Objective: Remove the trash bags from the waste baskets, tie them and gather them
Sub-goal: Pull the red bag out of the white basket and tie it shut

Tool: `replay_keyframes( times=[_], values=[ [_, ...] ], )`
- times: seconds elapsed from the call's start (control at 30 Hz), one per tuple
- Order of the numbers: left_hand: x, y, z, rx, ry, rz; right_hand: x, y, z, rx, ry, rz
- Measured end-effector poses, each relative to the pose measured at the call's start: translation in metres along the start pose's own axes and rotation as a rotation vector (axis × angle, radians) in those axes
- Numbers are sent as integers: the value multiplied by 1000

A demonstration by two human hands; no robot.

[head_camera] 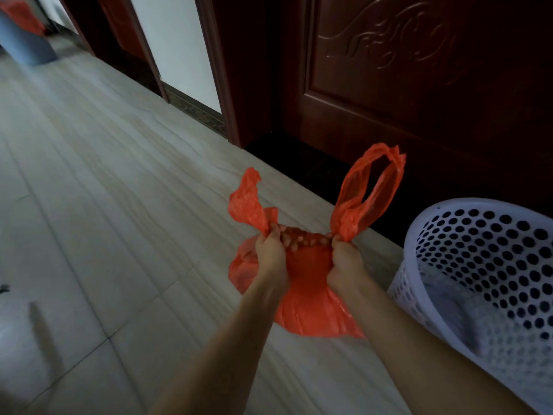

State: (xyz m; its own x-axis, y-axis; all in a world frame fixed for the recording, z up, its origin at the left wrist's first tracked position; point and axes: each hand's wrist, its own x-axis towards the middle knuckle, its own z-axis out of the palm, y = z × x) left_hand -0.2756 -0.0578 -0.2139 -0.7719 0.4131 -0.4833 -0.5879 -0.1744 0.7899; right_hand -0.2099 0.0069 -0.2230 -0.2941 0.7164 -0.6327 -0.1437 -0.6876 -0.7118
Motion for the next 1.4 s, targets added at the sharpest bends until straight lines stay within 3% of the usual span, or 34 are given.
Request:
replay_keyframes(
  times=[0.13, 0.33, 0.5, 0.6, 0.8, 0.9, 1.03, 1.13, 1.27, 1.4],
  values=[
    [-2, -3, 5, -2, -103, -161, 1, 3, -1, 16, 36, -16],
    [-11, -6, 4, 4, -261, -295, -3, -14, -8, 125, -104, 79],
    [0, -19, -1, 457, -73, -24, -5, -3, -4, -41, -177, -22],
    [9, -21, -4, 413, -2, 1, -3, -3, -7, -30, -204, 31],
    [10, -19, -9, 386, -42, -10, -3, -8, -18, 37, -396, 207],
    [9, -13, -13, 502, -183, 53, -5, -10, -24, -5, -567, 227],
    [10, -5, -22, 900, -471, 231, -10, -10, -25, -121, -667, 242],
    [10, -3, -25, 987, -525, 308, -11, -6, -13, -136, -542, 185],
    [8, -4, -34, 867, -508, 297, -6, -1, 0, -171, -234, 23],
    [-1, -5, -40, 1015, -593, 609, -2, 6, 4, -426, -72, -192]
  ],
)
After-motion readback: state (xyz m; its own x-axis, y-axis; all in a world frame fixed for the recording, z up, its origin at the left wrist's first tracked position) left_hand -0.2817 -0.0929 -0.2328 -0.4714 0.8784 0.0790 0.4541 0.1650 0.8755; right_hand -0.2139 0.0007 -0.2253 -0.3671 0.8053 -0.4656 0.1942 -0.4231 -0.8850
